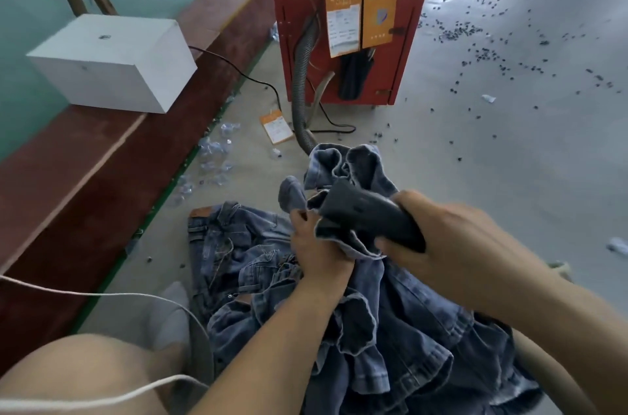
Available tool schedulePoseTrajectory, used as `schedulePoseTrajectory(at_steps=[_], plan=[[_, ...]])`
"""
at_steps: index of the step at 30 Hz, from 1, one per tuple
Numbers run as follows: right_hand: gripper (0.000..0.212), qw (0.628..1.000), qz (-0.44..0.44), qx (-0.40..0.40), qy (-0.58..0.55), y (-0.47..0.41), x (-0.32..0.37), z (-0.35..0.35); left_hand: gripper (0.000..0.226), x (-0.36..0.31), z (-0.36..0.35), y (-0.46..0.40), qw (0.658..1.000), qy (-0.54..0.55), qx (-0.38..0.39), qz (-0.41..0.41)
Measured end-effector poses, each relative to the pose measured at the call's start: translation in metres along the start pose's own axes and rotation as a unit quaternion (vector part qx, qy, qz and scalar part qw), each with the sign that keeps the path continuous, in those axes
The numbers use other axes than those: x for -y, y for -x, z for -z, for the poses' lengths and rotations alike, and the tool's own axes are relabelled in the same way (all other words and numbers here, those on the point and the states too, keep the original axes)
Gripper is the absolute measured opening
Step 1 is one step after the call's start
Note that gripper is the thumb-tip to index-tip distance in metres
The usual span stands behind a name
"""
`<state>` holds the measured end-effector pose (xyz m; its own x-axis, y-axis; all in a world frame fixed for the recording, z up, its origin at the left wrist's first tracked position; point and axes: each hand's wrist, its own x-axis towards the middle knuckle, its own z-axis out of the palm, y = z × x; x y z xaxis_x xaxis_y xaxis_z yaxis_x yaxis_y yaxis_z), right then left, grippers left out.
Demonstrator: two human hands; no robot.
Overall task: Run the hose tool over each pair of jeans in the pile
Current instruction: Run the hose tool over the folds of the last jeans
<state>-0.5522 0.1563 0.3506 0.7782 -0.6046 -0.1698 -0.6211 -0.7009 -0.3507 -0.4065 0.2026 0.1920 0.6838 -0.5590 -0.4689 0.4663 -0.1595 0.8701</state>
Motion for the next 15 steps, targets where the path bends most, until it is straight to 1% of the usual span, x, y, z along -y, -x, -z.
schedulePoseTrajectory(at_steps=[1, 2, 3, 4, 5, 6, 7, 8, 9, 10, 11, 12, 13, 14, 15], plan=[[0.030, 0.999, -0.009, -0.034, -0.007, -0.004, 0.002, 0.002, 0.039, -0.003, -0.001, -0.001, 0.999, 0.005, -0.050, -0.009], [0.031, 0.997, -0.022, -0.065, -0.020, -0.006, 0.000, 0.006, 0.033, -0.007, -0.002, 0.000, 0.995, -0.036, -0.094, -0.023], [0.031, 0.995, -0.037, -0.083, -0.036, -0.007, -0.006, 0.011, 0.031, -0.009, -0.002, -0.001, 0.989, -0.084, -0.111, -0.059], [0.030, 0.995, -0.046, -0.082, -0.045, -0.005, -0.013, 0.017, 0.031, -0.011, -0.001, 0.000, 0.981, -0.141, -0.112, -0.076], [0.030, 0.996, -0.050, -0.058, -0.043, 0.000, -0.020, 0.023, 0.031, -0.007, 0.001, -0.004, 0.969, -0.197, -0.108, -0.097], [0.031, 0.998, -0.050, -0.012, -0.028, 0.006, -0.022, 0.027, 0.030, -0.011, 0.001, -0.001, 0.953, -0.267, -0.103, -0.102], [0.033, 0.998, -0.045, 0.038, -0.008, 0.011, -0.021, 0.028, 0.029, -0.013, 0.002, 0.002, 0.943, -0.296, -0.093, -0.118], [0.036, 0.997, -0.034, 0.075, 0.007, 0.014, -0.018, 0.024, 0.034, -0.010, 0.002, 0.001, 0.927, -0.340, -0.044, -0.153], [0.039, 0.995, -0.028, 0.098, 0.011, 0.015, -0.012, 0.018, 0.050, -0.011, 0.001, 0.006, 0.913, -0.360, 0.001, -0.192], [0.040, 0.995, -0.019, 0.099, 0.009, 0.011, -0.006, 0.009, 0.055, -0.009, -0.002, 0.009, 0.901, -0.372, 0.037, -0.219], [0.038, 0.996, -0.018, 0.082, -0.001, 0.005, -0.001, 0.002, 0.051, -0.001, -0.002, 0.011, 0.903, -0.356, 0.047, -0.236], [0.035, 0.998, -0.027, 0.053, -0.015, -0.003, 0.002, -0.003, 0.048, -0.001, -0.001, 0.013, 0.895, -0.364, 0.029, -0.255], [0.032, 0.998, -0.045, 0.017, -0.027, -0.011, 0.004, -0.005, 0.040, -0.004, 0.000, 0.016, 0.869, -0.412, -0.006, -0.276], [0.029, 0.997, -0.066, -0.024, -0.036, -0.018, 0.002, -0.003, 0.034, -0.003, 0.000, 0.015, 0.861, -0.430, -0.027, -0.269], [0.027, 0.993, -0.087, -0.066, -0.046, -0.022, -0.004, 0.003, 0.035, -0.003, 0.001, 0.014, 0.864, -0.425, -0.038, -0.266]])
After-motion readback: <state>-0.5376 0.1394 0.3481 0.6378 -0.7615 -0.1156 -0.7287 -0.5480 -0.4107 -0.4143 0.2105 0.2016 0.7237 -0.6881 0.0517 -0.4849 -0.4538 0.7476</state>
